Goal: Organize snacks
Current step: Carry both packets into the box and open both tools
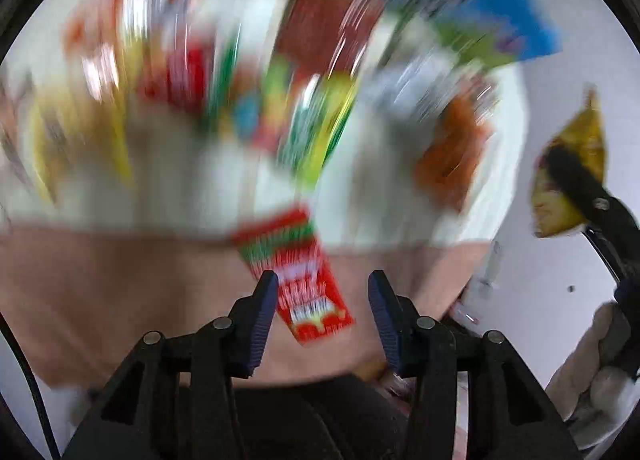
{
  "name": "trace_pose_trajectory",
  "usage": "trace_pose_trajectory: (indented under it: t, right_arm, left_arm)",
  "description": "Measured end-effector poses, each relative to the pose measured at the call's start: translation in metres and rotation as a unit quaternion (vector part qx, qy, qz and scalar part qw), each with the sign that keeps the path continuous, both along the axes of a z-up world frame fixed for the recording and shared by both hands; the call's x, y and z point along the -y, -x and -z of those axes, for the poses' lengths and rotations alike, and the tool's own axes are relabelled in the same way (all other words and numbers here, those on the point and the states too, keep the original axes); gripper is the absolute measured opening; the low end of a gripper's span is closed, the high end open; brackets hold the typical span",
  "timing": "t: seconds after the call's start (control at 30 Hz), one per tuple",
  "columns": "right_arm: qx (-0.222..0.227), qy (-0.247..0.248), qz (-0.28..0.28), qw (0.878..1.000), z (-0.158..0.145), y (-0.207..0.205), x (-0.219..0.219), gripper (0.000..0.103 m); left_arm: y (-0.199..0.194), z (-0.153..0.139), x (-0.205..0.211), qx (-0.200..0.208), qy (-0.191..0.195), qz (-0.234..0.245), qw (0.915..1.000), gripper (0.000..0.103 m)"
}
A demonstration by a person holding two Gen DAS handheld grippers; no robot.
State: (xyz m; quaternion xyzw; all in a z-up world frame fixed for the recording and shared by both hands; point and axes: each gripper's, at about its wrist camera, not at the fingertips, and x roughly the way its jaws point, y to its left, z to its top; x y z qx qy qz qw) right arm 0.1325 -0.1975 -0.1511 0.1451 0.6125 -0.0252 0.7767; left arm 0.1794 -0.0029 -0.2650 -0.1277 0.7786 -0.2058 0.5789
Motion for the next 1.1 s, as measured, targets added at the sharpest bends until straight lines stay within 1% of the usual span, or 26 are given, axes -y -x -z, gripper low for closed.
trace_pose_trajectory:
  t: [0.07, 0.13, 0.17, 0.2, 0.27, 0.4, 0.43, 0.5, 0.53, 0.57, 0.6, 0.67, 0.7, 0.77, 0.8, 0.83, 0.87, 0.9, 0.93, 0.97, 1.03, 1.1]
  right_arm:
    - [-0.019, -0.002, 0.008, 1.0, 0.019, 0.012, 0.006, 0.049]
    - [-0.036, -0.004, 0.014, 0.999, 0.036, 0.025, 0.009, 0.049]
    - [-0.041, -0.002, 0.016, 0.999, 0.042, 0.029, 0.01, 0.049]
    - [-0.048, -0.003, 0.02, 0.999, 0.049, 0.035, 0.012, 0.049]
    - [-0.055, -0.007, 0.023, 0.998, 0.061, 0.04, 0.013, 0.049]
    - [-0.059, -0.01, 0.027, 0.998, 0.064, 0.051, 0.014, 0.049]
    - [-0.059, -0.014, 0.028, 0.998, 0.065, 0.053, 0.014, 0.049]
    - [-0.057, -0.015, 0.022, 0.998, 0.062, 0.053, 0.011, 0.049]
    - [-0.055, -0.016, 0.021, 0.998, 0.06, 0.053, 0.01, 0.049]
    - [-0.051, -0.017, 0.018, 0.998, 0.057, 0.052, 0.009, 0.049]
    - [-0.047, -0.016, 0.014, 0.999, 0.054, 0.051, 0.007, 0.049]
    - [-0.036, -0.011, 0.005, 0.999, 0.045, 0.045, 0.002, 0.049]
    - [-0.031, -0.012, 0.003, 0.999, 0.04, 0.042, 0.001, 0.049]
    - [-0.018, -0.017, -0.004, 1.0, 0.026, 0.036, -0.001, 0.049]
    - [-0.012, -0.018, -0.006, 1.0, 0.02, 0.034, -0.001, 0.049]
    - [-0.001, -0.022, -0.011, 1.0, 0.007, 0.029, -0.001, 0.049]
    - [0.005, -0.024, -0.014, 1.0, 0.001, 0.026, -0.002, 0.049]
    - [0.016, -0.027, -0.017, 0.999, -0.01, 0.022, -0.002, 0.049]
    - [0.031, -0.032, -0.021, 0.999, -0.026, 0.014, -0.002, 0.049]
    - [0.043, -0.034, -0.025, 0.998, -0.039, 0.007, -0.002, 0.049]
    - [0.066, -0.037, -0.03, 0.997, -0.059, -0.009, -0.002, 0.049]
    - [0.086, -0.03, -0.035, 0.995, -0.076, -0.027, -0.003, 0.049]
  left_arm:
    - [0.013, 0.032, -0.001, -0.046, 0.0, -0.028, 0.9985, 0.044]
    - [0.017, 0.053, -0.001, -0.068, -0.003, -0.049, 0.9965, 0.045]
    - [0.017, 0.063, 0.0, -0.071, -0.012, -0.054, 0.9959, 0.053]
    - [0.018, 0.069, 0.002, -0.072, -0.021, -0.058, 0.9955, 0.058]
    - [0.018, 0.076, 0.009, -0.062, -0.028, -0.049, 0.9964, 0.063]
    - [0.023, 0.073, 0.017, -0.04, -0.041, -0.035, 0.9977, 0.065]
    - [0.025, 0.072, 0.017, -0.03, -0.041, -0.035, 0.9981, 0.065]
    - [0.026, 0.059, 0.019, -0.006, -0.045, -0.028, 0.9985, 0.055]
    - [0.028, 0.052, 0.021, 0.017, -0.049, -0.015, 0.9985, 0.047]
    - [0.031, 0.041, 0.026, 0.039, -0.056, -0.001, 0.9976, 0.044]
    - [0.032, 0.033, 0.029, 0.063, -0.063, 0.01, 0.996, 0.043]
    - [0.034, 0.014, 0.035, 0.116, -0.08, 0.035, 0.9894, 0.042]
    - [0.034, 0.003, 0.037, 0.137, -0.084, 0.043, 0.986, 0.042]
    - [0.035, -0.023, 0.037, 0.168, -0.079, 0.049, 0.9814, 0.042]
    - [0.034, -0.037, 0.037, 0.179, -0.072, 0.047, 0.9801, 0.042]
    - [0.033, -0.054, 0.035, 0.191, -0.064, 0.044, 0.9784, 0.042]
    - [0.029, -0.079, 0.034, 0.21, -0.052, 0.04, 0.9756, 0.042]
    - [0.027, -0.093, 0.032, 0.22, -0.044, 0.038, 0.9739, 0.042]
    - [0.02, -0.12, 0.031, 0.236, -0.028, 0.034, 0.9707, 0.042]
    - [0.013, -0.137, 0.031, 0.247, -0.019, 0.032, 0.9684, 0.042]
    - [-0.005, -0.173, 0.033, 0.267, -0.005, 0.031, 0.9632, 0.042]
    - [-0.036, -0.205, 0.027, 0.278, 0.012, 0.026, 0.9601, 0.043]
